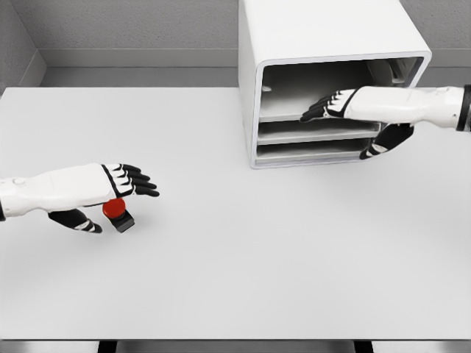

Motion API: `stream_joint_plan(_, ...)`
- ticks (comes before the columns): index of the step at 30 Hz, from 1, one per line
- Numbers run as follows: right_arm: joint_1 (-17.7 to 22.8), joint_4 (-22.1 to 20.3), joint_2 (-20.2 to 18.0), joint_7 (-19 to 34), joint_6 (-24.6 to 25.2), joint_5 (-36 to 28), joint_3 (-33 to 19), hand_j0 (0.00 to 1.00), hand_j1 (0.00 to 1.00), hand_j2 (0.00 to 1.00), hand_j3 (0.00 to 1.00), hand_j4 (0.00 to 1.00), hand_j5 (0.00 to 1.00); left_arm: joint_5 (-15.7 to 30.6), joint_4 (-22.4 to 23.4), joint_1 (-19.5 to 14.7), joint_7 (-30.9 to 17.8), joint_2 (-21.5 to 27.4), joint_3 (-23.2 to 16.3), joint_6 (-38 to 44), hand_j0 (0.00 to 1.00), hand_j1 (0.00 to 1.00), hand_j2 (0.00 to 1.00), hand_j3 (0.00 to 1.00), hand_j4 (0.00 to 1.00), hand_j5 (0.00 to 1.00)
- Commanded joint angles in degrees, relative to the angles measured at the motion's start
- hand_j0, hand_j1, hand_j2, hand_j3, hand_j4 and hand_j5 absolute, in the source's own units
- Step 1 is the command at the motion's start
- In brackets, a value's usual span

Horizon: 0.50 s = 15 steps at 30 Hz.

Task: Slide open multi-storey tabletop storage cabinets and put open load switch and slide close multi-storey tabletop storage cabinets

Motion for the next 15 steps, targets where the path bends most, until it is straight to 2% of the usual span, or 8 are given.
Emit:
stream_joint_plan(1,0.0,0.1,1.2,0.0,1.6,1.4,0.2,1.0,1.0,1.0,1.0,1.0,1.0,-1.4,0.0,-0.2,0.1,0.0,0.0,0.1,1.0,1.0,1.0,1.0,1.0,1.0)
stream_joint_plan(5,-0.4,0.4,2.2,0.0,5.2,1.5,0.2,1.0,1.0,1.0,1.0,1.0,1.0,-3.2,0.4,-0.5,0.1,-0.2,-0.3,0.1,1.0,1.0,1.0,1.0,1.0,1.0)
stream_joint_plan(7,-0.6,0.9,2.4,0.0,7.1,1.7,0.2,1.0,1.0,1.0,1.0,1.0,1.0,-3.3,2.0,-0.6,0.1,-0.3,-0.4,0.1,1.0,1.0,1.0,1.0,1.0,1.0)
stream_joint_plan(9,-0.8,3.2,3.4,0.0,7.4,1.7,0.9,1.0,1.0,1.0,1.0,1.0,1.0,-3.3,3.0,-0.7,0.1,-1.2,-0.8,0.1,1.0,1.0,1.0,1.0,1.0,1.0)
stream_joint_plan(15,-0.8,3.8,5.3,0.0,9.8,4.9,1.4,1.0,1.0,1.0,1.0,1.0,1.0,-4.4,3.3,-1.8,-0.1,-2.9,-2.2,0.1,1.0,1.0,1.0,1.0,1.0,1.0)
